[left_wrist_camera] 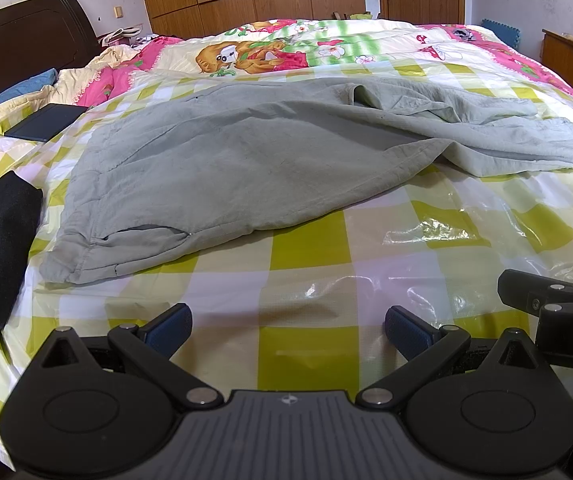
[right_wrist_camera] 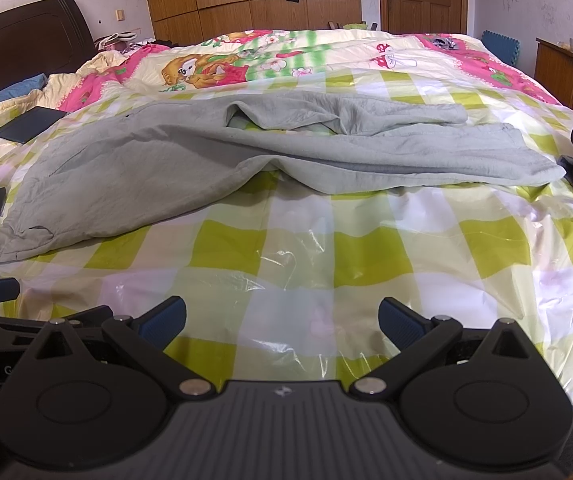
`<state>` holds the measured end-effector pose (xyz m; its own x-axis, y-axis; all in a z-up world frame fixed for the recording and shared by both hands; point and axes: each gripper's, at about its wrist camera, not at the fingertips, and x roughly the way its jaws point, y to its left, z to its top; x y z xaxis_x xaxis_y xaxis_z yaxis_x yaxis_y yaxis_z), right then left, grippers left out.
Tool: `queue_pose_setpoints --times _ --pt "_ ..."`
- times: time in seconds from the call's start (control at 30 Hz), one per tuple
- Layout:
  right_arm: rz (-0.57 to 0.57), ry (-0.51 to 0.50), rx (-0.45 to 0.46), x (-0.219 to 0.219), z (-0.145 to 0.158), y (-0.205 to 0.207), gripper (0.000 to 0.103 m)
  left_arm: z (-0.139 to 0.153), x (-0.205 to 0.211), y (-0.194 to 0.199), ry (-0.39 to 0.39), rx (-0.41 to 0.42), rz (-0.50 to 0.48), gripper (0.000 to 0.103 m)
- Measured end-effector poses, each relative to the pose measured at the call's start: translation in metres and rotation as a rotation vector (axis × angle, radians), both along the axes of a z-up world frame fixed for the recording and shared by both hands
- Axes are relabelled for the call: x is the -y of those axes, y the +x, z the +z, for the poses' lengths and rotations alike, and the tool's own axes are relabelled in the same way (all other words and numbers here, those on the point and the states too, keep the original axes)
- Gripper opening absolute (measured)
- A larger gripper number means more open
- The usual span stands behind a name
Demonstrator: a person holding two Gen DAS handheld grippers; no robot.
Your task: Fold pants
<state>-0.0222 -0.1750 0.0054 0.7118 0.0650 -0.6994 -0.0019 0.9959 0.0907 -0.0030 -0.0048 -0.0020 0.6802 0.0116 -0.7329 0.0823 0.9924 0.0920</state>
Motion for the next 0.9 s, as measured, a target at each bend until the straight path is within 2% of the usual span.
queue_pose_setpoints --times 0.9 --pt "-0.002 -0.005 -0.004 -0.0013 -0.0032 -0.0001 0.102 0.0005 -0.0001 0.0000 -0.008 0.002 0.003 0.103"
